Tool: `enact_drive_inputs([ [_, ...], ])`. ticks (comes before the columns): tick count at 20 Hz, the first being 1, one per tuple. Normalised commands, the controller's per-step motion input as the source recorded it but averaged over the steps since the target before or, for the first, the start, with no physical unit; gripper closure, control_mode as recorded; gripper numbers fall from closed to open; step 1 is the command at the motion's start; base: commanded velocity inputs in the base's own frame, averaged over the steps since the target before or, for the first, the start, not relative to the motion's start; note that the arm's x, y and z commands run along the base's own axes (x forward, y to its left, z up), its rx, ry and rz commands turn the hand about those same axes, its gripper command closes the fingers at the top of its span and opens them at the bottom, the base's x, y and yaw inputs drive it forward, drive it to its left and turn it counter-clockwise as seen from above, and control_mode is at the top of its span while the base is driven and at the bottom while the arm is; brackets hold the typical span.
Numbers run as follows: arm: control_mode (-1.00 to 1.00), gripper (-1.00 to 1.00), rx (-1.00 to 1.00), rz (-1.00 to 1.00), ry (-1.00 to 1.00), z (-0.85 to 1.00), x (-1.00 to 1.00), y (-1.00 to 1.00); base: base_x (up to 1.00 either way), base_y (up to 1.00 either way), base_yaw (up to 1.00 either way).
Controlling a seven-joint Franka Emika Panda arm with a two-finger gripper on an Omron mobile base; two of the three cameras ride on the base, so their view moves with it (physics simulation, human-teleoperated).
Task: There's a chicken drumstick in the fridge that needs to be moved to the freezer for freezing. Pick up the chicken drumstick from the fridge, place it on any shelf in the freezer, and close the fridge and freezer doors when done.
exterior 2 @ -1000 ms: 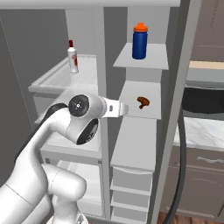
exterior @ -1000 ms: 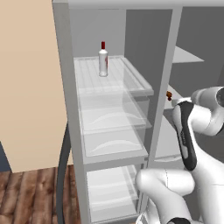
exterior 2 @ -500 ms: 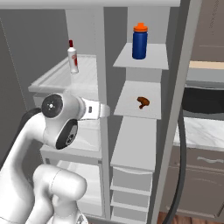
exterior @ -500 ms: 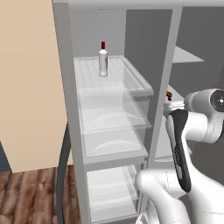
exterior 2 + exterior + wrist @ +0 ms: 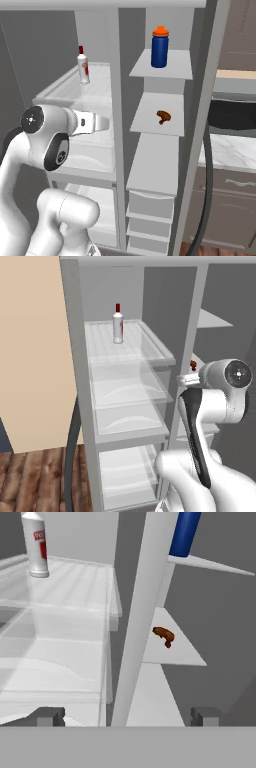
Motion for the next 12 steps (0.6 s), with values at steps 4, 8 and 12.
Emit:
enact_drive_inputs([
  [4, -1.0, -1.0, 0.0, 0.02, 0.08, 0.12, -0.4, 0.06, 0.0, 0.0, 0.0],
  [8, -1.0, -1.0, 0.0, 0.0, 0.07, 0.08, -0.44, 0.11, 0.0, 0.0, 0.0],
  [12, -1.0, -1.0, 0.0, 0.0, 0.03, 0.03, -0.41, 0.35, 0.0, 0.0, 0.0],
])
